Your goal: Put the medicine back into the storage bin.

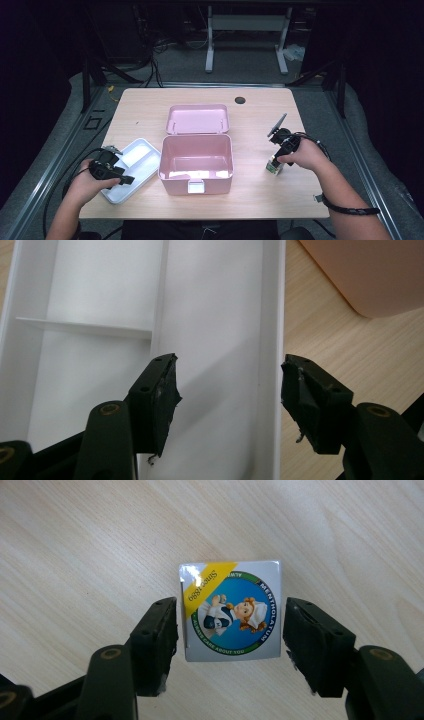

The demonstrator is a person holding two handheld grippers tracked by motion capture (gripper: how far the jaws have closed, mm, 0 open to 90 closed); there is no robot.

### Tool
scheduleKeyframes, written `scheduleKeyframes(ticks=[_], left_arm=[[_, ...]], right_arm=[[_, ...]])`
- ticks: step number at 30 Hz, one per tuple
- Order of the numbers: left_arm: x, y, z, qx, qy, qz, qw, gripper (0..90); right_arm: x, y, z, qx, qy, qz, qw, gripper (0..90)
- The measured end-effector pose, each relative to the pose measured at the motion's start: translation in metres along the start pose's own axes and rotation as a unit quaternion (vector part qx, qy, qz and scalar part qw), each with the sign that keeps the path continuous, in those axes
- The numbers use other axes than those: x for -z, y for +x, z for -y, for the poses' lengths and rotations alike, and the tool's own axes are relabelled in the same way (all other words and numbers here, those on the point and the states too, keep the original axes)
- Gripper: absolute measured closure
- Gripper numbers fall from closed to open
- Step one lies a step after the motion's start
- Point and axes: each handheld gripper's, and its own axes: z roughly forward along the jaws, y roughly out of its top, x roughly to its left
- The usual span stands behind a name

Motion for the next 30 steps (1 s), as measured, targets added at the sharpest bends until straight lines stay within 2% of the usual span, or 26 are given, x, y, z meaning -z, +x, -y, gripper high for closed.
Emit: scheduleKeyframes(ticks=[1, 2, 3, 4, 5, 6, 8, 10, 11, 14, 16, 17, 24, 30], left_arm=[[0.0, 0.0, 0.0, 0.0, -0.001, 0.0, 1.0, 39.4], [0.0, 0.0, 0.0, 0.0, 0.0, 0.001, 1.0, 39.3], [0.0, 0.0, 0.0, 0.0, 0.0, 0.001, 1.0, 39.2], [0.0, 0.0, 0.0, 0.0, 0.0, 0.001, 1.0, 39.2], [0.0, 0.0, 0.0, 0.0, 0.001, 0.001, 1.0, 39.1], [0.0, 0.0, 0.0, 0.0, 0.001, 0.002, 1.0, 39.1], [-0.001, -0.001, 0.0, 0.002, 0.001, 0.001, 1.0, 39.1], [-0.001, -0.001, 0.0, 0.003, 0.001, 0.001, 1.0, 39.1], [-0.001, 0.0, 0.0, 0.001, 0.001, 0.001, 1.0, 39.1], [0.0, 0.0, 0.0, 0.0, 0.001, 0.0, 1.0, 39.1], [0.0, 0.0, 0.0, 0.0, 0.001, 0.0, 1.0, 39.1], [0.0, 0.0, 0.0, 0.001, 0.001, 0.0, 1.0, 39.1], [0.001, 0.0, 0.001, 0.002, 0.001, 0.0, 1.0, 39.1], [0.001, 0.0, 0.001, 0.003, 0.0, 0.001, 1.0, 39.1]], right_arm=[[-0.001, 0.0, 0.0, 0.001, 0.0, -0.001, 1.0, 40.4], [0.0, 0.0, -0.001, 0.002, 0.014, -0.002, 0.9999, 42.0], [0.0, 0.0, 0.0, 0.002, 0.013, -0.003, 0.9999, 42.7], [-0.002, 0.0, 0.0, 0.001, -0.001, -0.002, 1.0, 43.4], [-0.001, 0.0, 0.0, 0.002, 0.012, -0.003, 0.9999, 44.0], [-0.002, 0.0, 0.0, 0.0, -0.002, -0.001, 1.0, 44.4], [-0.002, -0.001, 0.0, 0.0, -0.002, -0.002, 1.0, 45.4], [0.0, 0.0, -0.001, 0.005, 0.013, 0.0, 0.9999, 45.7], [-0.001, 0.0, 0.0, 0.005, 0.002, 0.002, 1.0, 45.8], [0.0, 0.001, -0.001, 0.009, 0.003, 0.006, 0.9999, 46.0], [0.005, 0.001, -0.002, 0.012, 0.012, 0.012, 0.9998, 46.1], [0.008, 0.002, -0.002, 0.015, -0.003, 0.011, 0.9998, 46.1], [0.025, 0.007, -0.006, 0.023, -0.007, 0.012, 0.9996, 46.1], [0.043, 0.015, -0.015, 0.046, -0.014, 0.008, 0.9988, 46.2]])
